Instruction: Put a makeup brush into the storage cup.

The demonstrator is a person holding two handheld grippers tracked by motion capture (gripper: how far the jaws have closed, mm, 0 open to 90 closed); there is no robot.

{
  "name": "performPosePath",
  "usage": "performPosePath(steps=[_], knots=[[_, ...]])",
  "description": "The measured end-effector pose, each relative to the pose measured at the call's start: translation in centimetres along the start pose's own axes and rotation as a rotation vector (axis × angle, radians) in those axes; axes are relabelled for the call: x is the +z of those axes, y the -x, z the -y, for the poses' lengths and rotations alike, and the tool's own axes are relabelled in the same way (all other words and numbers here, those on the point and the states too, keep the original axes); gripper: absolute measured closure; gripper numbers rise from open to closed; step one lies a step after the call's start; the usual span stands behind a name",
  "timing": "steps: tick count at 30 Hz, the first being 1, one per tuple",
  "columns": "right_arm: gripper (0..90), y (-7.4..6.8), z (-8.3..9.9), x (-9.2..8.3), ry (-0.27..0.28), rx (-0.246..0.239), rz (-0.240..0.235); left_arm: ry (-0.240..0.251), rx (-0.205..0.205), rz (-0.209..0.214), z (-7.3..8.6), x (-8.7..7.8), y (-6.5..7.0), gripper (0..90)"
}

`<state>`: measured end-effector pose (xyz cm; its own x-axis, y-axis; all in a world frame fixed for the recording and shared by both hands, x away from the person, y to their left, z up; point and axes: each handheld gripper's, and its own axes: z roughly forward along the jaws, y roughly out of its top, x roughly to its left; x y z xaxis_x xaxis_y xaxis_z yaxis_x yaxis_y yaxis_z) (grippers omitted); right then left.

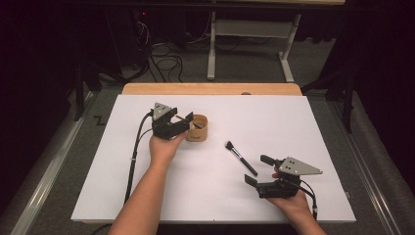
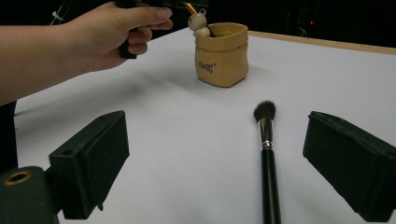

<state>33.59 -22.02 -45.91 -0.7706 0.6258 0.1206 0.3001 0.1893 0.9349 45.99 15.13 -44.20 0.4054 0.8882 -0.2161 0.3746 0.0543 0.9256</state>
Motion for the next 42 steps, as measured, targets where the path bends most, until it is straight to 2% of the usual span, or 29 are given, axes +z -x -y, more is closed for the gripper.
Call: performPosePath(steps=[3, 6, 10, 29, 42], knots=[[7.7, -0.1, 0.0, 0.0, 0.0, -0.004, -0.004, -0.007, 0.01, -0.011, 0.0, -0.2, 0.3, 20.9], [7.6, -0.1, -0.1, 0.0, -0.003, -0.008, -0.003, -0.001, 0.017, -0.007, -0.1, -0.6, 0.4, 16.3], [7.6, -0.1, -0.1, 0.1, 0.0, -0.01, -0.002, -0.014, 0.012, 0.015, 0.0, -1.0, 0.4, 14.1], [7.6, -0.3, 0.0, 0.3, -0.01, -0.021, 0.0, -0.011, 0.015, 0.028, 1.0, -3.4, 0.0, 11.4], [3.1, -0.4, -0.1, 0.3, -0.002, -0.036, 0.014, -0.029, 0.044, 0.036, 1.9, -5.2, 0.2, 9.7]])
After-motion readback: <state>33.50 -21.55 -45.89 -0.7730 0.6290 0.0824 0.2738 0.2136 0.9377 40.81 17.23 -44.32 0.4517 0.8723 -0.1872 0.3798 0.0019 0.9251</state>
